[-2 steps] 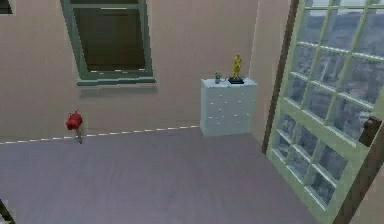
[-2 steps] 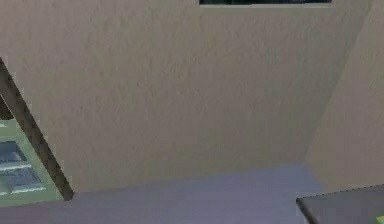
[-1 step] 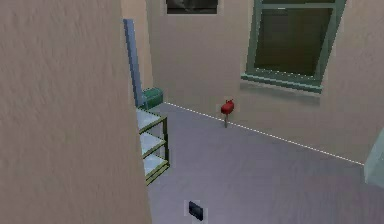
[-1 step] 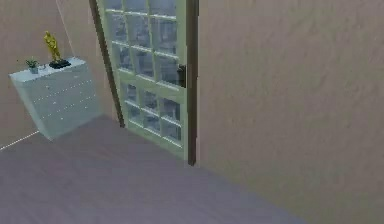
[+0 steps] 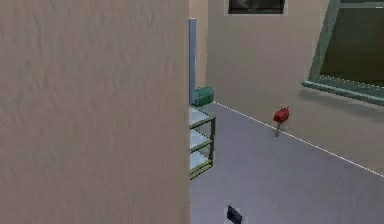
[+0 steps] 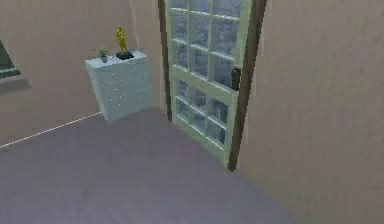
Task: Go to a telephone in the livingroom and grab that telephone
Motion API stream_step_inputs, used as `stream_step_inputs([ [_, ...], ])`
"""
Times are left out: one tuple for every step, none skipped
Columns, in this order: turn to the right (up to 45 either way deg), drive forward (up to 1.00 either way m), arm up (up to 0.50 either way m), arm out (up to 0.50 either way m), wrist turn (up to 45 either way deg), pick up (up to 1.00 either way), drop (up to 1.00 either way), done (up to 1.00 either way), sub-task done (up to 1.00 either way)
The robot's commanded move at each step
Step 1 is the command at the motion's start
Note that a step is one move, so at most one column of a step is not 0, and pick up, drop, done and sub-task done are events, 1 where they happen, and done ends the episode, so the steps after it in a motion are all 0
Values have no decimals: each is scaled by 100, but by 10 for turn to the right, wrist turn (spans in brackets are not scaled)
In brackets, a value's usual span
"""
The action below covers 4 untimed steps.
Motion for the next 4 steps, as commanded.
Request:
stream_step_inputs([
  [0, 5, 0, 0, 0, 0, 0, 0, 0],
  [450, 0, 0, 0, 0, 0, 0, 0, 0],
  [450, 0, 0, 0, 0, 0, 0, 0, 0],
  [420, 0, 0, 0, 0, 0, 0, 0, 0],
])
